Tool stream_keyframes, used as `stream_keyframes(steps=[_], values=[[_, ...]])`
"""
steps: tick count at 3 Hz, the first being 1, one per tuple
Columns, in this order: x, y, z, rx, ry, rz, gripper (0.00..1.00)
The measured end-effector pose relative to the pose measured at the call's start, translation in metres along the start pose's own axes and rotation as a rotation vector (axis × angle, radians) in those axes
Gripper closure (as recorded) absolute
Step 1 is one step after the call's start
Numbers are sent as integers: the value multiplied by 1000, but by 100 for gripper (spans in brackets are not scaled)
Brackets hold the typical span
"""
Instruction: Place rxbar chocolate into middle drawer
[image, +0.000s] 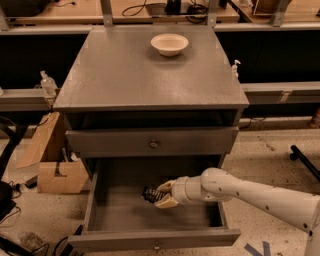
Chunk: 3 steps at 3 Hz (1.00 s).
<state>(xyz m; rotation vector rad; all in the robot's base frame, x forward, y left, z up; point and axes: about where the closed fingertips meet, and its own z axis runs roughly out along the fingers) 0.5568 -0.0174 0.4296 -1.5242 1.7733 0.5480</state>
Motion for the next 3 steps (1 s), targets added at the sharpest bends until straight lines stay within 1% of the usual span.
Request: stream_keyframes(steps=[1, 2, 3], values=[[-1, 1, 2, -3, -1, 0, 31], [-2, 3, 4, -9, -3, -1, 0], [-2, 3, 4, -9, -3, -1, 0]])
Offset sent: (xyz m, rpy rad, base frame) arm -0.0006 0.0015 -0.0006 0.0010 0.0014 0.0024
